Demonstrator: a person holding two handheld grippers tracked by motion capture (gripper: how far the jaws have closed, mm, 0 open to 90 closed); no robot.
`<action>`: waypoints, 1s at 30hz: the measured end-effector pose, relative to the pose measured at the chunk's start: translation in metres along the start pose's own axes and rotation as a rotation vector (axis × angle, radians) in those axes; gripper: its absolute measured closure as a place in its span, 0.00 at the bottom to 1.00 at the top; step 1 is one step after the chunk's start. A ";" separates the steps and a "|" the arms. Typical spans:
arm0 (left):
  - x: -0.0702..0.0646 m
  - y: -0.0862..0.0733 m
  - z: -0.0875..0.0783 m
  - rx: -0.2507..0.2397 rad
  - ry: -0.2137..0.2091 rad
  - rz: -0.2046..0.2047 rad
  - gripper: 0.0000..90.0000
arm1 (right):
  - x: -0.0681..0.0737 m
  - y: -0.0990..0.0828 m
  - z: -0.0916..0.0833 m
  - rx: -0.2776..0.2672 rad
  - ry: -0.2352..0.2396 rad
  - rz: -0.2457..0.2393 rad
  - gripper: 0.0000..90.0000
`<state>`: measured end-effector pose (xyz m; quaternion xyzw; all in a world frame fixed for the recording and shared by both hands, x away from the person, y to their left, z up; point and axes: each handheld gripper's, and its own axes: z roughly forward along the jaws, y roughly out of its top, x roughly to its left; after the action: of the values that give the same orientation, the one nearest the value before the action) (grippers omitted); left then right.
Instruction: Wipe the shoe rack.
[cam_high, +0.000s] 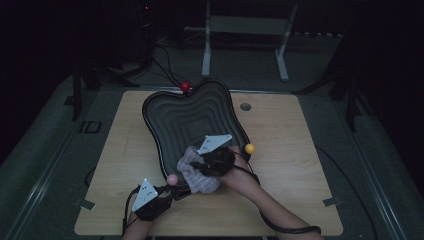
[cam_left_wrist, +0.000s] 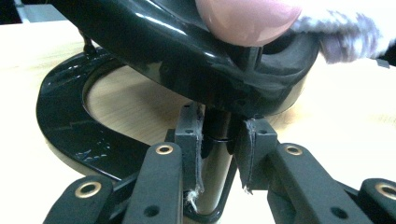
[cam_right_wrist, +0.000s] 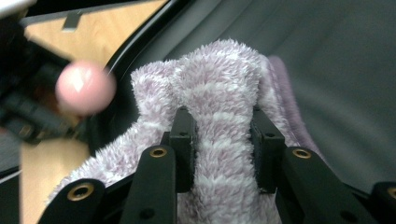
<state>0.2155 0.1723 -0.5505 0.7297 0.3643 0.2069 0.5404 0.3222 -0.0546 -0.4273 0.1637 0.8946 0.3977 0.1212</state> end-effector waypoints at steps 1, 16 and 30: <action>0.000 0.000 0.000 -0.001 0.000 0.001 0.81 | -0.003 0.007 -0.002 -0.016 -0.008 0.002 0.76; 0.000 0.000 0.000 -0.004 -0.013 -0.005 0.81 | -0.065 0.132 0.013 -0.158 -0.149 0.050 0.75; 0.001 0.000 -0.001 -0.002 -0.007 -0.010 0.81 | -0.071 0.137 0.067 -0.075 -0.195 0.087 0.74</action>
<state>0.2153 0.1737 -0.5503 0.7282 0.3659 0.2019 0.5433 0.4379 0.0491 -0.3624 0.2356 0.8552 0.4179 0.1961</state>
